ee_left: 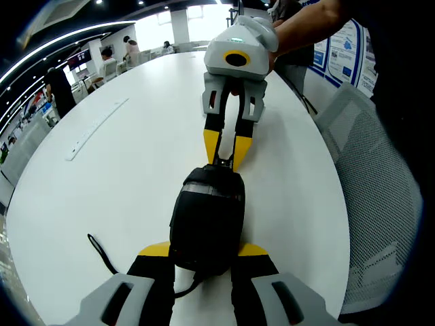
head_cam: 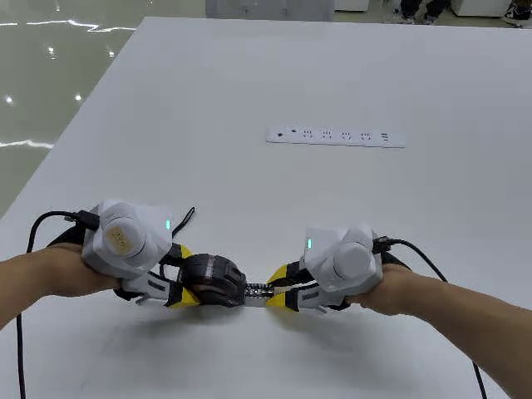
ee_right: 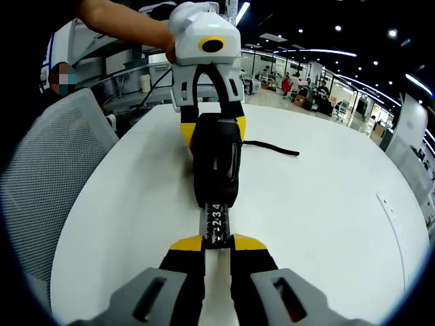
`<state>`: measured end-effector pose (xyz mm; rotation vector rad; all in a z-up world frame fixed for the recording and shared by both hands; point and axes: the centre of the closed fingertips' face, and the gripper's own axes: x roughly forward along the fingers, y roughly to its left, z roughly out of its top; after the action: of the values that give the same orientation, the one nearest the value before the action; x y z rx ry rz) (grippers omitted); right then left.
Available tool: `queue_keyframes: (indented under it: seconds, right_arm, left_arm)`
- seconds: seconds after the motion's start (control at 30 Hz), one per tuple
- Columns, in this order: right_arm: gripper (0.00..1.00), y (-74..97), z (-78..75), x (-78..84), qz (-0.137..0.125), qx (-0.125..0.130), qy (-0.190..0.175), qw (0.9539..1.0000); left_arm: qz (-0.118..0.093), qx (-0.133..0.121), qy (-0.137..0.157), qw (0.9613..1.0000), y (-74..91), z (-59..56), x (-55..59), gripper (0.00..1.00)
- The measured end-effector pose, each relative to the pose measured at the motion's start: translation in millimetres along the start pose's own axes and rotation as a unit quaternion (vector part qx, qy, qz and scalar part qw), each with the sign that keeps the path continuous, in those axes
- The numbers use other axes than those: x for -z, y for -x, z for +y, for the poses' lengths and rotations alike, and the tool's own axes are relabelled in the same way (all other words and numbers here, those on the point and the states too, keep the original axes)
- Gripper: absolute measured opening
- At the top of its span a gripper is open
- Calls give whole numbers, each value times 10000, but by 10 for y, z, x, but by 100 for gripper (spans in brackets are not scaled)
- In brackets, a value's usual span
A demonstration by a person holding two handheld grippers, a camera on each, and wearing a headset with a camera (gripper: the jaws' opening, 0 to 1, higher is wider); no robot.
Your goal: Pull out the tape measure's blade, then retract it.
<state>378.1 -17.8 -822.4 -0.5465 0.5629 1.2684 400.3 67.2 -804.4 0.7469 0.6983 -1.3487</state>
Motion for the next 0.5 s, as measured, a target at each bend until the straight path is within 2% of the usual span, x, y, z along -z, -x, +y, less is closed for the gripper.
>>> queue_keyframes:
  seconds: [0.5]
  right_arm:
    - [12,168,-9,126,89,-17,29,10000]
  left_arm:
    - [41,20,-25,10000,2,-1,-2,29]
